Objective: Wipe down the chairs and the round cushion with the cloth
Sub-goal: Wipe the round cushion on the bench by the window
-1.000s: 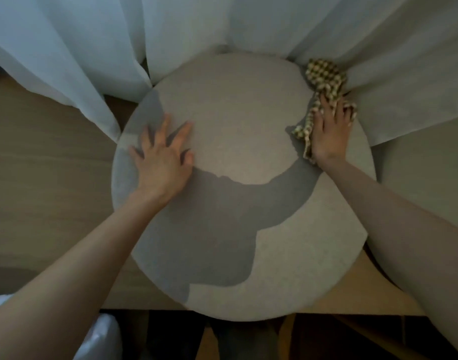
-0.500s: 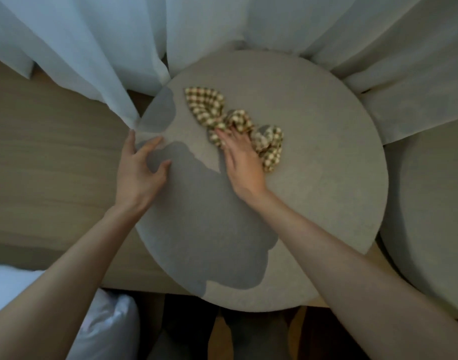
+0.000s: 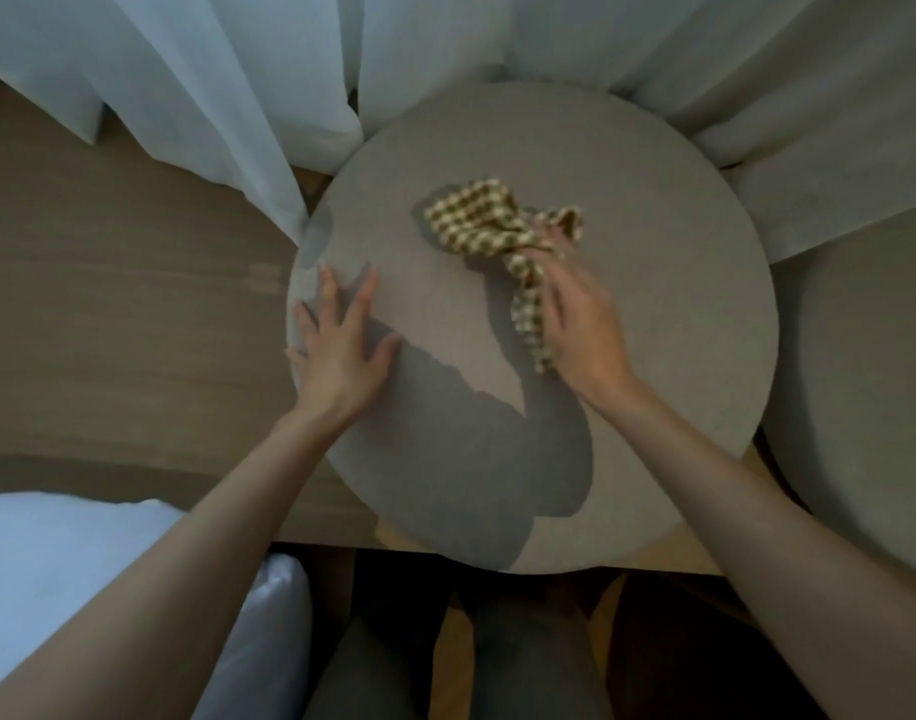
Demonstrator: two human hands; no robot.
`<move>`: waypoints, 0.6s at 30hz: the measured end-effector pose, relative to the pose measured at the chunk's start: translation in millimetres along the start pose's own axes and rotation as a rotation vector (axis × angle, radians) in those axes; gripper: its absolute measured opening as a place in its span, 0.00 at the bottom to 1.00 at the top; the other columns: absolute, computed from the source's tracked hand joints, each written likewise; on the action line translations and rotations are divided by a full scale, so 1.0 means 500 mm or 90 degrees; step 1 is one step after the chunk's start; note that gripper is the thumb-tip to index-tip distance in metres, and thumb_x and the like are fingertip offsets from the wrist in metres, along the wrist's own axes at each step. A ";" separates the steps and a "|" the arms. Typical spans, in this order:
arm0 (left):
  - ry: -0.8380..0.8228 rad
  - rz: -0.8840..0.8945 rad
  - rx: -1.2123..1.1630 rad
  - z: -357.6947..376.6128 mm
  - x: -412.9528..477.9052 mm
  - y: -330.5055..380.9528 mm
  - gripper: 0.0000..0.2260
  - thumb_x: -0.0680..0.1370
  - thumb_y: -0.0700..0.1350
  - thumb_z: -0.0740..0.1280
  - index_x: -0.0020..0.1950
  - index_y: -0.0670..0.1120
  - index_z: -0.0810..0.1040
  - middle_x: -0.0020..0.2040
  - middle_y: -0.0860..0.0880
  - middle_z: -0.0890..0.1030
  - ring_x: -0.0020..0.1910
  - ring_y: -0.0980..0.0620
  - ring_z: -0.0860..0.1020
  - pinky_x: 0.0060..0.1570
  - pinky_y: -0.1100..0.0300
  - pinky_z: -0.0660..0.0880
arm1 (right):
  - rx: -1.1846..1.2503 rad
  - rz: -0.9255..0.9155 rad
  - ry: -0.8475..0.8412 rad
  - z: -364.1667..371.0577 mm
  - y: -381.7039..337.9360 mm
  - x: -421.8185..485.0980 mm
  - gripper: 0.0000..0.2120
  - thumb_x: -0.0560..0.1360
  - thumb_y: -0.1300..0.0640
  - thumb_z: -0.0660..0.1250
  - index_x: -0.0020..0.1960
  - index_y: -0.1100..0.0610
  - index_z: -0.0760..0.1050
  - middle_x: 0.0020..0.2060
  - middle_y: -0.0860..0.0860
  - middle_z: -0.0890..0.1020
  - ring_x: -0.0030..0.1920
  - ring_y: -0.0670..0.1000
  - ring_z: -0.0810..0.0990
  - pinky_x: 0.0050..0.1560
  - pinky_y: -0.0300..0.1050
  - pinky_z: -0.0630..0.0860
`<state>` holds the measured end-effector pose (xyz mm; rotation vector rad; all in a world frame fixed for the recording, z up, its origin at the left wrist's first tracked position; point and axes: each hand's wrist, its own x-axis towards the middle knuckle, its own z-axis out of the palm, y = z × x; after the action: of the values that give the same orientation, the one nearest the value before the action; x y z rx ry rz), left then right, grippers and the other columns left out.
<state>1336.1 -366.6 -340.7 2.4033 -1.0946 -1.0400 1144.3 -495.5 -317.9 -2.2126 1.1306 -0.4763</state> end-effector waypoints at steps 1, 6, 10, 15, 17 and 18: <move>-0.005 -0.006 0.029 0.014 -0.006 0.014 0.31 0.78 0.56 0.63 0.76 0.64 0.49 0.78 0.54 0.39 0.75 0.36 0.38 0.66 0.28 0.47 | -0.035 0.025 0.036 -0.033 0.037 0.013 0.17 0.78 0.70 0.55 0.63 0.67 0.74 0.68 0.63 0.70 0.71 0.59 0.66 0.73 0.40 0.55; 0.004 0.017 0.070 0.058 -0.005 0.037 0.32 0.76 0.59 0.65 0.75 0.65 0.51 0.78 0.56 0.38 0.73 0.34 0.33 0.62 0.23 0.42 | -0.187 0.226 0.089 -0.119 0.202 0.006 0.20 0.82 0.63 0.51 0.73 0.63 0.62 0.75 0.62 0.56 0.76 0.60 0.53 0.74 0.40 0.46; 0.011 0.025 0.066 0.063 -0.003 0.033 0.32 0.76 0.57 0.66 0.75 0.65 0.52 0.78 0.56 0.39 0.73 0.34 0.33 0.62 0.23 0.42 | -0.155 0.325 0.035 -0.075 0.229 -0.025 0.24 0.83 0.53 0.50 0.78 0.56 0.51 0.77 0.60 0.48 0.77 0.58 0.45 0.76 0.50 0.45; 0.015 0.093 -0.004 0.038 -0.019 0.005 0.30 0.75 0.46 0.70 0.74 0.57 0.63 0.79 0.49 0.46 0.77 0.40 0.41 0.67 0.26 0.46 | -0.060 0.205 0.087 0.000 0.133 -0.073 0.25 0.76 0.71 0.55 0.73 0.63 0.64 0.70 0.62 0.66 0.71 0.61 0.65 0.73 0.48 0.59; 0.026 0.131 -0.043 0.028 -0.043 -0.024 0.28 0.75 0.42 0.71 0.73 0.51 0.66 0.79 0.44 0.49 0.77 0.44 0.46 0.71 0.34 0.51 | -0.049 0.134 0.020 0.040 0.075 -0.103 0.28 0.71 0.76 0.55 0.70 0.65 0.67 0.67 0.64 0.71 0.68 0.63 0.69 0.73 0.51 0.60; 0.035 0.142 -0.053 0.022 -0.054 -0.041 0.28 0.75 0.42 0.71 0.73 0.49 0.67 0.78 0.43 0.51 0.77 0.44 0.49 0.73 0.39 0.53 | -0.043 0.108 -0.012 0.066 0.040 -0.120 0.28 0.71 0.77 0.56 0.69 0.65 0.68 0.66 0.64 0.71 0.68 0.64 0.69 0.72 0.50 0.60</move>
<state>1326.6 -332.5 -345.9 2.1724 -1.2402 -0.9215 1116.2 -443.8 -358.2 -2.1501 1.3294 -0.3494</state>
